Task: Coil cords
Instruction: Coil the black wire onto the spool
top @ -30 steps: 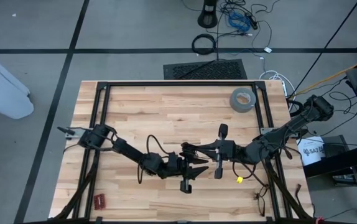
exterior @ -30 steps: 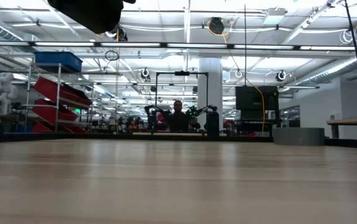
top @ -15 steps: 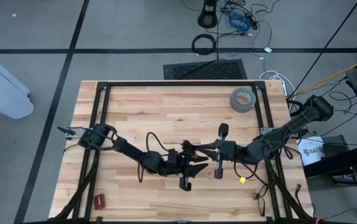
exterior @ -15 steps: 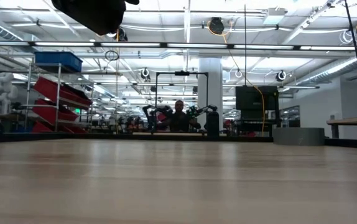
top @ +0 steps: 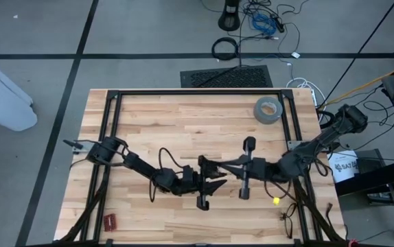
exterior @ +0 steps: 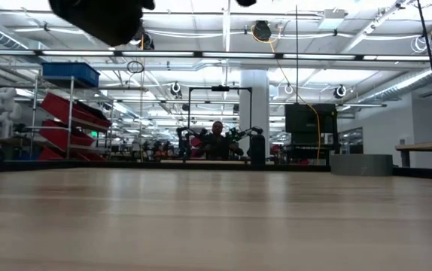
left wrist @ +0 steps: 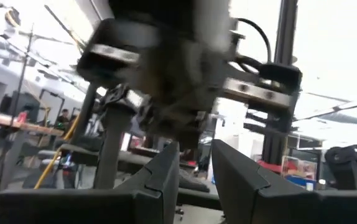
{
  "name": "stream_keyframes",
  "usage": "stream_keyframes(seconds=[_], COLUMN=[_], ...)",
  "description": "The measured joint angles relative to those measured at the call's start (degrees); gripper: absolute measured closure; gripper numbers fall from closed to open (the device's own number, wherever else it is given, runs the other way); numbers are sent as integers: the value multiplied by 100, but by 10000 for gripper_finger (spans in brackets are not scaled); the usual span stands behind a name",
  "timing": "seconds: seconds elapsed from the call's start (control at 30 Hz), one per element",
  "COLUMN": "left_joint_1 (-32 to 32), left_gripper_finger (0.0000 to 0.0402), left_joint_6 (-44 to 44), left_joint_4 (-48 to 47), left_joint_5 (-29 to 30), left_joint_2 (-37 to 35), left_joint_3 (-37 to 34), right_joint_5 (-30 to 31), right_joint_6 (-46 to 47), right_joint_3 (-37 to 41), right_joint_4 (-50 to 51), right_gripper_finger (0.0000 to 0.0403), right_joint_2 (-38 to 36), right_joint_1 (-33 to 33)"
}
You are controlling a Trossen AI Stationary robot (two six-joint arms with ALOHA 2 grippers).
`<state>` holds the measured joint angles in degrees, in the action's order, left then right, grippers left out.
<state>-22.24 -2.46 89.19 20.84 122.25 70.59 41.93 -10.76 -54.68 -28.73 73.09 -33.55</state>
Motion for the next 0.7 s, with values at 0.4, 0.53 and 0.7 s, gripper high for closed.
stream_keyframes(seconds=[0.4,0.53,0.7], left_joint_1=[-378,-626,-780], left_gripper_finger=[301,301,301], left_joint_6=[-714,-1400,-1803], left_joint_4=[79,90,-394], left_joint_5=[145,598,661], left_joint_2=[-925,-1344,-1649], left_joint_3=[-1077,-1111,-1115], right_joint_5=[338,493,476], right_joint_6=[-183,-155,-81], right_joint_3=[0,0,0], right_joint_4=[95,212,201], right_gripper_finger=[403,403,403], right_joint_2=[-312,-312,-289], right_joint_1=[-809,-921,-932])
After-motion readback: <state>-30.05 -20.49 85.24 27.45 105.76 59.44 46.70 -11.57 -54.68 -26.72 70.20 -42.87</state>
